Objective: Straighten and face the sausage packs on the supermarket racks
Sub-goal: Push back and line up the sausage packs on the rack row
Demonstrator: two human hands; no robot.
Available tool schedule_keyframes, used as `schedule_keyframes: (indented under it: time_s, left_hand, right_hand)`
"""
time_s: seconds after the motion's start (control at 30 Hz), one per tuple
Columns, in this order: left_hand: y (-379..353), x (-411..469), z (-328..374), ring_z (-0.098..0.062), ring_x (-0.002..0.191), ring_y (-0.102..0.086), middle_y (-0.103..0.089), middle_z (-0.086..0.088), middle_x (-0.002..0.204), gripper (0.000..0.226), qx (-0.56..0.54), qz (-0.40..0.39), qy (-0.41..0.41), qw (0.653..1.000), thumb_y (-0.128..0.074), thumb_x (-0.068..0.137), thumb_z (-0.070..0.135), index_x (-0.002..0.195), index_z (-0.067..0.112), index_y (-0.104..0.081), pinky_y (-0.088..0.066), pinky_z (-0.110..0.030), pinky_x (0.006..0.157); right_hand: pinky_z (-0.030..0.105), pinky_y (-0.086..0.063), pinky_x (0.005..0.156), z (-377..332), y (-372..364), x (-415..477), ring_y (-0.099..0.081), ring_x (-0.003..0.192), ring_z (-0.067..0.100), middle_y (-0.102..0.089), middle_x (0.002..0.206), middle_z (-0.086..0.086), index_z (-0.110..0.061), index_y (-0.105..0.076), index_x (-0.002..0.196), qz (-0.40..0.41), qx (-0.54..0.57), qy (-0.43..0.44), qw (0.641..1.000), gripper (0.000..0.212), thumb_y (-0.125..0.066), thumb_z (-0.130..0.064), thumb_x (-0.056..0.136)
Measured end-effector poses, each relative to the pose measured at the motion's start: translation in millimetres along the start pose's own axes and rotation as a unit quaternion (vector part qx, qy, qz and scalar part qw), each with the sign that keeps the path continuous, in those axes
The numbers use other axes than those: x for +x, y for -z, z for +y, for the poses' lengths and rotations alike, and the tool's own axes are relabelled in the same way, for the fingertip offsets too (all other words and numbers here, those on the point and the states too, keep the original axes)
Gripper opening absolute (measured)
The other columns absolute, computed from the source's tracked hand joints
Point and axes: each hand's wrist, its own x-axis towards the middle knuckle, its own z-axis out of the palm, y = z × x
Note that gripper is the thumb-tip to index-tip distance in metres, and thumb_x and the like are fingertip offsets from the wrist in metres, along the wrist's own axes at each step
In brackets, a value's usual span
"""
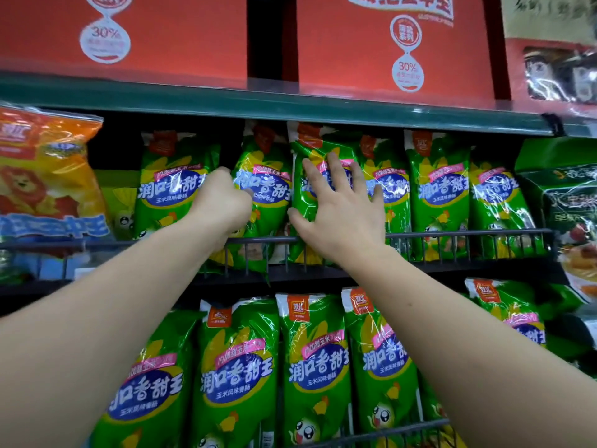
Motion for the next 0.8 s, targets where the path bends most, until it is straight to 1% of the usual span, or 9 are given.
schedule_keyframes:
  time_s: [0.1,0.17,0.23,0.37,0.47,0.53,0.6,0.7,0.8]
  left_hand:
    - [4.6,1.2,-1.1,-0.021,0.091,-0.058,-0.051,-0.013,0.134,0.057,-0.072,0.006,0.023,0.997,-0.056,0.098,0.014,0.149,0.010,-0.032,-0.044,-0.028,0.081]
    - [6.2,1.7,-1.4,-0.011,0.070,-0.048,-0.054,-0.005,0.100,0.051,-0.113,0.012,0.035,0.993,-0.056,0.097,0.009,0.146,0.010,-0.038,-0.041,-0.025,0.063]
    - [6.3,2.0,-3.1,-0.008,0.063,-0.041,-0.046,0.002,0.080,0.048,-0.130,0.013,0.044,0.990,-0.053,0.098,0.006,0.144,0.011,-0.039,-0.033,-0.023,0.055]
    - [6.0,-5.4,-5.3,-0.016,0.063,-0.049,-0.053,-0.001,0.088,0.043,-0.080,0.028,0.013,0.996,-0.047,0.099,0.005,0.141,0.011,-0.041,-0.038,-0.028,0.054]
    - [10.5,-9.9,-7.8,-0.031,0.086,-0.054,-0.059,-0.018,0.116,0.026,0.098,0.041,-0.051,0.993,-0.048,0.096,0.006,0.122,0.009,-0.051,-0.039,-0.032,0.069]
    - [15.6,-9.1,-5.7,-0.031,0.087,-0.048,-0.059,-0.018,0.110,0.017,0.192,0.048,-0.077,0.977,-0.053,0.091,0.008,0.108,0.011,-0.049,-0.039,-0.036,0.073]
    - [19.8,-6.4,-0.4,-0.031,0.086,-0.047,-0.054,-0.011,0.099,0.023,0.243,0.061,-0.090,0.964,-0.057,0.092,0.021,0.107,0.008,-0.047,-0.039,-0.039,0.072]
    - [21.5,1.8,7.3,-0.032,0.084,-0.052,-0.052,-0.009,0.085,0.039,0.263,0.043,-0.084,0.960,-0.052,0.096,0.045,0.095,0.007,-0.045,-0.043,-0.040,0.071]
    - [21.9,12.5,6.1,-0.032,0.075,-0.056,-0.052,-0.008,0.072,0.044,0.278,0.030,-0.067,0.958,-0.045,0.099,0.048,0.082,0.008,-0.048,-0.045,-0.039,0.068]
  right_hand:
    - [0.067,-0.014,0.114,-2.0,-2.2,3.8,0.005,0.152,0.031,0.001,0.166,-0.001,-0.042,-0.005,0.155,-0.016,-0.008,-0.007,1.000,0.078,-0.038,-0.069,0.089]
    - [0.068,-0.015,0.113,-2.3,-2.3,5.6,0.004,0.151,0.031,0.001,0.166,-0.002,-0.042,-0.004,0.154,-0.025,-0.010,-0.003,1.000,0.078,-0.038,-0.069,0.089]
    - [0.069,-0.016,0.112,-0.7,-0.8,6.1,0.003,0.151,0.031,0.001,0.166,-0.002,-0.044,-0.003,0.154,-0.030,-0.015,0.007,0.999,0.078,-0.037,-0.070,0.089]
    - [0.069,-0.019,0.111,3.8,1.0,6.4,-0.003,0.150,0.033,-0.002,0.166,-0.002,-0.047,-0.002,0.153,-0.028,-0.037,0.022,0.999,0.077,-0.035,-0.074,0.088]
    - [0.070,-0.018,0.110,5.7,0.1,7.4,-0.004,0.149,0.033,-0.003,0.166,-0.003,-0.049,-0.001,0.152,-0.033,-0.039,0.031,0.998,0.077,-0.034,-0.075,0.088]
    - [0.070,-0.016,0.111,6.9,-1.4,7.8,-0.003,0.149,0.034,-0.001,0.166,-0.003,-0.050,0.001,0.152,-0.041,-0.038,0.038,0.998,0.076,-0.032,-0.075,0.088]
    - [0.071,-0.013,0.111,7.7,-3.0,7.6,-0.002,0.149,0.034,0.000,0.166,-0.003,-0.051,0.001,0.151,-0.044,-0.033,0.046,0.997,0.074,-0.031,-0.075,0.089]
    - [0.072,-0.010,0.112,10.1,-4.5,4.6,0.002,0.150,0.033,0.004,0.166,-0.003,-0.053,0.003,0.151,-0.046,-0.024,0.057,0.997,0.070,-0.027,-0.074,0.091]
    - [0.071,-0.005,0.112,12.2,-4.9,0.8,0.009,0.151,0.031,0.012,0.165,-0.005,-0.054,0.008,0.150,-0.061,-0.023,0.067,0.996,0.067,-0.020,-0.074,0.092]
